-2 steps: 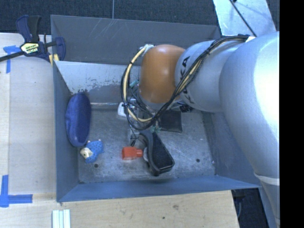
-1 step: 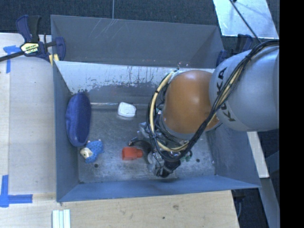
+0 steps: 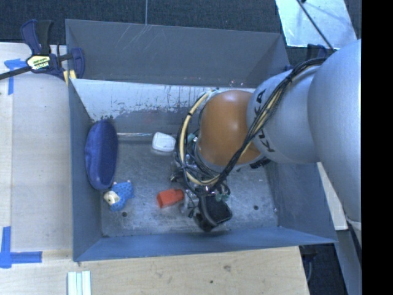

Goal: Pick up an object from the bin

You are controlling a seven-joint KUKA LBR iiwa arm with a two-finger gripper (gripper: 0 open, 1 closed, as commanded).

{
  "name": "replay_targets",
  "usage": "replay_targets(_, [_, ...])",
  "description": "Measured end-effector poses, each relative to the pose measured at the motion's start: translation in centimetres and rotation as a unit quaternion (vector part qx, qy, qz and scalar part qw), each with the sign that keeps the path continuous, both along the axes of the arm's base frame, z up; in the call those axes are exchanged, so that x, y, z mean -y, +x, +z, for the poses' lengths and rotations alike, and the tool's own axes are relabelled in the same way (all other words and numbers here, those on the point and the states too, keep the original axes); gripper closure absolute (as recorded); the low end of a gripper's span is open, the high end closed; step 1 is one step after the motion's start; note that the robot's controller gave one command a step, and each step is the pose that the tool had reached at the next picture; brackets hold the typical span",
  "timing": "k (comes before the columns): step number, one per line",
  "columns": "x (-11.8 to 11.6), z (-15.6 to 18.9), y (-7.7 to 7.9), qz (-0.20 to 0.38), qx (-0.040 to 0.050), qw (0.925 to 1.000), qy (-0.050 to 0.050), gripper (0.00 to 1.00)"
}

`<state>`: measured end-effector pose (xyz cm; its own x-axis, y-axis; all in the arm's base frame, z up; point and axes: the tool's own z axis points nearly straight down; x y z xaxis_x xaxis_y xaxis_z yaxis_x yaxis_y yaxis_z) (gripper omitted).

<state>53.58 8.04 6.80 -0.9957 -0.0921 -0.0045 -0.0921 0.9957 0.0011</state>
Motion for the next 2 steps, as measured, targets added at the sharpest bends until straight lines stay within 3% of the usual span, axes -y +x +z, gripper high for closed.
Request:
replay_targets(1, [-0.1,0.4,0.2,0.000,0.0044,1.0000,0.001,1.00])
replay_targets(2, [-3.9,15.9,-3.7,0.033,0.0034,0.9994,0.001,1.00])
